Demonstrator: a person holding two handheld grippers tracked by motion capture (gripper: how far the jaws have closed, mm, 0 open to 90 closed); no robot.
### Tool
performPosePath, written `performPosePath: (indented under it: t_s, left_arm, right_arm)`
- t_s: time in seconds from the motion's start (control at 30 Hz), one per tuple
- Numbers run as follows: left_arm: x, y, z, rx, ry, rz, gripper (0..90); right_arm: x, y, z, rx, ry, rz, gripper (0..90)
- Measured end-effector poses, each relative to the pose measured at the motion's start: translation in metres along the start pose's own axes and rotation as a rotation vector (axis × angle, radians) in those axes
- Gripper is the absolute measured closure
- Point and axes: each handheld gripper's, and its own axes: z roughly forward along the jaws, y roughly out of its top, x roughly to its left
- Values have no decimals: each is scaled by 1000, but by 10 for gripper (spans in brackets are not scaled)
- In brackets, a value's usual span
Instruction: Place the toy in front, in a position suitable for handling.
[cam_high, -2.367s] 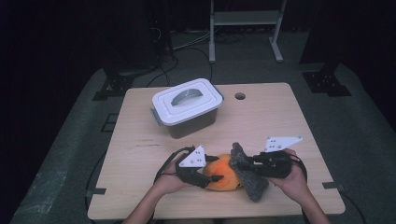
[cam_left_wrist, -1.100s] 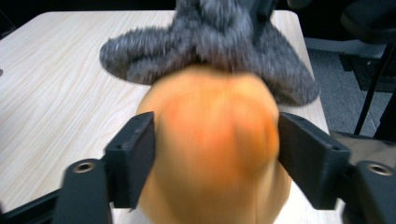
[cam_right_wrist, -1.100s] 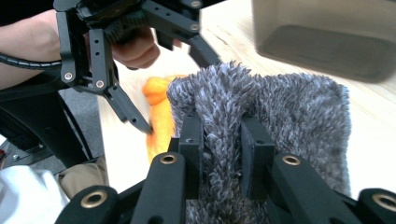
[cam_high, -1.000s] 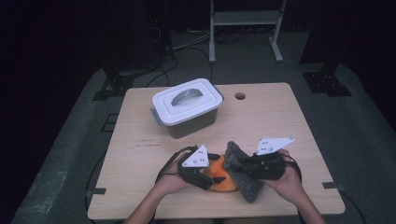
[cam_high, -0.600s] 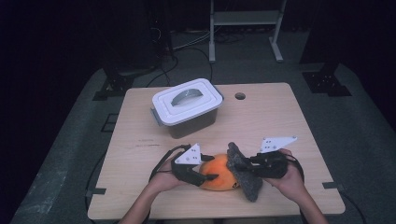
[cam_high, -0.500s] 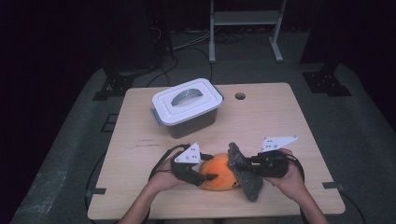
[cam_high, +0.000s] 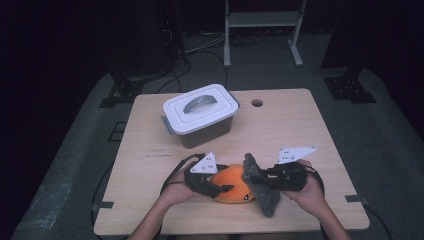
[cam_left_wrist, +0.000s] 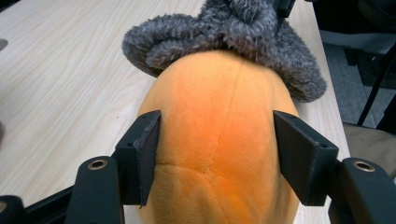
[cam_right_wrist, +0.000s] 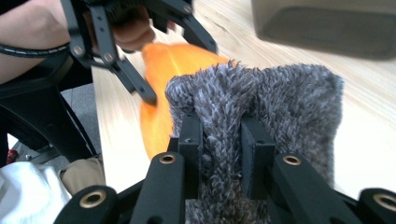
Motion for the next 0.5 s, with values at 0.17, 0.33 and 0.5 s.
performPosePath:
  t_s: [0.17, 0.33, 0.5]
  left_arm:
    - [6, -7, -5, -7, -16, -26, 353]
    - [6, -9, -5, -5, -25, -31, 336]
    - [9, -12, -8, -5, -34, -38, 336]
  right_arm:
    - [-11, -11, -4, 11, -2, 52, 724]
    - [-5, -3, -4, -15, 5, 33, 724]
    - [0, -1, 1, -8, 22, 9, 723]
